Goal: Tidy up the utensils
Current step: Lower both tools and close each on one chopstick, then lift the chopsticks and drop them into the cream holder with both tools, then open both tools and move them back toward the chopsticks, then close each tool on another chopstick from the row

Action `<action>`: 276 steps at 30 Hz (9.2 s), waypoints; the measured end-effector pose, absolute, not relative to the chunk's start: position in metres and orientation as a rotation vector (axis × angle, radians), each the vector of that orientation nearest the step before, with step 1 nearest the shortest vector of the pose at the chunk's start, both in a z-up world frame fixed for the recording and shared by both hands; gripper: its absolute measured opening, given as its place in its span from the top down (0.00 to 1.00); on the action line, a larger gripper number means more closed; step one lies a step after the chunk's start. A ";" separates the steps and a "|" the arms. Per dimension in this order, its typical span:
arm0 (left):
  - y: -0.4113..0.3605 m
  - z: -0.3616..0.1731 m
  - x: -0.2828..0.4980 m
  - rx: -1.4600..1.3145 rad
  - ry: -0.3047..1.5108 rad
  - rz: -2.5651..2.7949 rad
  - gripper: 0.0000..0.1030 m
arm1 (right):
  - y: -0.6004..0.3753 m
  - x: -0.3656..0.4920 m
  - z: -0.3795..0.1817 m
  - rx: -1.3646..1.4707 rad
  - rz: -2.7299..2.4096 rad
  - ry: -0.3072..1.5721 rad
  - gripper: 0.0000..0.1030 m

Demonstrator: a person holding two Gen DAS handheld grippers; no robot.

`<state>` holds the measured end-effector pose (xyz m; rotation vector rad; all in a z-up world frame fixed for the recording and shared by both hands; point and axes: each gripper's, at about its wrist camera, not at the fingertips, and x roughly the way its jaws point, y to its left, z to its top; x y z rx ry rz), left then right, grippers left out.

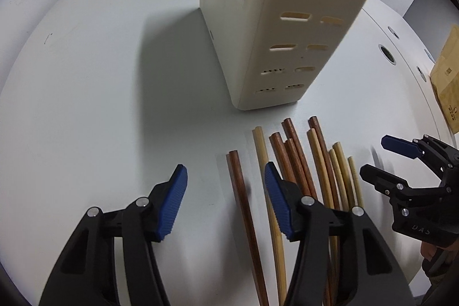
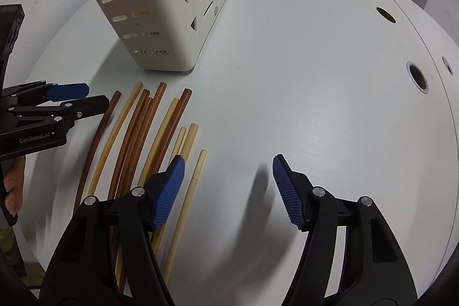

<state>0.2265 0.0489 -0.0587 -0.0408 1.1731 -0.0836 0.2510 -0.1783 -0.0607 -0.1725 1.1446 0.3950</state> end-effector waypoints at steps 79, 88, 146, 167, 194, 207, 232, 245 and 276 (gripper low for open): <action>0.016 0.147 0.157 -0.008 0.341 -0.136 0.94 | -0.149 0.224 0.134 0.043 0.591 0.454 0.96; 0.013 0.164 0.162 0.014 0.233 -0.120 0.94 | -0.147 0.221 0.154 0.025 0.581 0.320 0.96; 0.030 0.116 0.238 -0.029 0.187 -0.142 0.94 | -0.124 0.261 0.116 0.041 0.657 0.229 0.96; 0.043 0.120 0.229 -0.061 0.224 -0.141 0.74 | -0.146 0.244 0.110 0.051 0.591 0.265 0.90; 0.028 0.096 0.194 0.010 0.475 -0.041 0.55 | -0.159 0.182 0.077 -0.018 0.511 0.482 0.61; 0.033 0.056 0.189 -0.027 0.663 -0.092 0.55 | -0.158 0.178 0.041 -0.081 0.470 0.702 0.55; 0.018 -0.021 0.215 0.038 1.002 -0.116 0.55 | -0.150 0.193 -0.020 -0.084 0.461 1.054 0.55; 0.021 -0.052 0.236 0.004 1.099 -0.120 0.55 | -0.138 0.213 -0.043 -0.115 0.422 1.128 0.55; -0.001 -0.070 0.254 0.083 1.154 -0.115 0.68 | -0.130 0.208 -0.056 -0.194 0.402 1.132 0.84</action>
